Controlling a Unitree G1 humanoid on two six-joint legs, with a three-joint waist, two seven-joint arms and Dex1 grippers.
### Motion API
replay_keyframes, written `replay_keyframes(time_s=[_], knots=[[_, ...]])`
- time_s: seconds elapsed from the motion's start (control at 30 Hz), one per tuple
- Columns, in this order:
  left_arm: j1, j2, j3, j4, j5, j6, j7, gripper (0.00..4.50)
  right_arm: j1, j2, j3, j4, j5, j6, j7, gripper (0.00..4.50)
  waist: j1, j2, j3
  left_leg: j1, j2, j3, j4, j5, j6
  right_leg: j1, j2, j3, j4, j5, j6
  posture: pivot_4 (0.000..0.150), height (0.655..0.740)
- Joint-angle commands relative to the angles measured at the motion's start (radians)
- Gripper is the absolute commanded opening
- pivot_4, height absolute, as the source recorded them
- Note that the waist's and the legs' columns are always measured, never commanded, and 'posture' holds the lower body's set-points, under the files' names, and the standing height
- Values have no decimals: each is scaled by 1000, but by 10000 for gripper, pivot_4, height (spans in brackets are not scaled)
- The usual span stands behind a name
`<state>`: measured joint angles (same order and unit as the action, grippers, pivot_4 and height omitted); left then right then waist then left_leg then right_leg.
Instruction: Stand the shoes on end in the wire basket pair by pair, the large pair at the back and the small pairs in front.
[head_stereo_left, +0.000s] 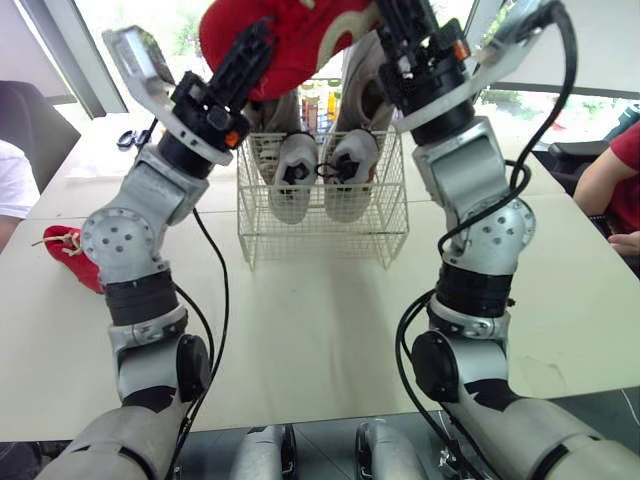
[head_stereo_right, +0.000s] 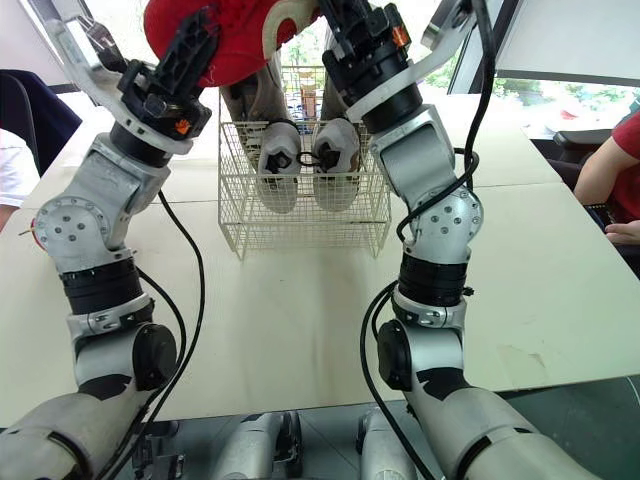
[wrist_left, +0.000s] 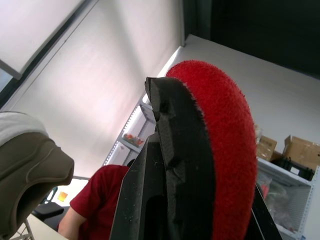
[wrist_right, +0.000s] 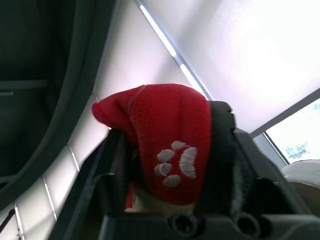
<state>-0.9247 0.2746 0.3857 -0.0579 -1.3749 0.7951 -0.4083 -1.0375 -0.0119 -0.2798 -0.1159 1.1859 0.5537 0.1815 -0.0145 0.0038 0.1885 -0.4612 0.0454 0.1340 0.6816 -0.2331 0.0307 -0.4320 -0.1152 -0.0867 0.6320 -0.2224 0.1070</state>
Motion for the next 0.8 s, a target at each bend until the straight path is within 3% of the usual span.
replay_keyframes(time_s=[0.03, 0.2, 0.43, 0.57, 0.8], knots=[[22, 22, -22, -28, 21, -1, -7, 8146, -42, -5, 12, -53, 22, -17, 27, 14036, 0, 0, 0, 0, 0, 0, 0, 0, 0, 0, 0, 0, 0, 0, 0, 1500, 7351], [105, 101, -75, -131, 131, 13, 48, 31536, -95, -123, -12, -5, -10, -7, 120, 13966, 0, 0, 0, 0, 0, 0, 0, 0, 0, 0, 0, 0, 0, 0, 0, 1500, 7351], [323, 229, -75, -401, 124, 71, 171, 31536, -117, -489, -7, 132, -100, 73, 479, 13966, 1, 0, 0, 0, 1, -1, -1, -1, 2, 0, -1, 0, -2, 0, 0, 1500, 7351], [448, 333, -81, -557, 202, 91, 244, 31536, -97, -717, 172, 255, -382, -68, 865, 13966, -1, 0, 0, 0, 1, -1, -1, -4, 7, -1, -1, 0, -2, 0, 0, 1500, 7351], [630, 296, -57, -654, 79, 55, 397, 31536, -82, -718, 277, 375, -564, -201, 1077, 13966, 0, 0, 0, 1, 2, 0, -2, -1, 1, -2, -1, 1, -2, 0, -1, 1500, 7351]])
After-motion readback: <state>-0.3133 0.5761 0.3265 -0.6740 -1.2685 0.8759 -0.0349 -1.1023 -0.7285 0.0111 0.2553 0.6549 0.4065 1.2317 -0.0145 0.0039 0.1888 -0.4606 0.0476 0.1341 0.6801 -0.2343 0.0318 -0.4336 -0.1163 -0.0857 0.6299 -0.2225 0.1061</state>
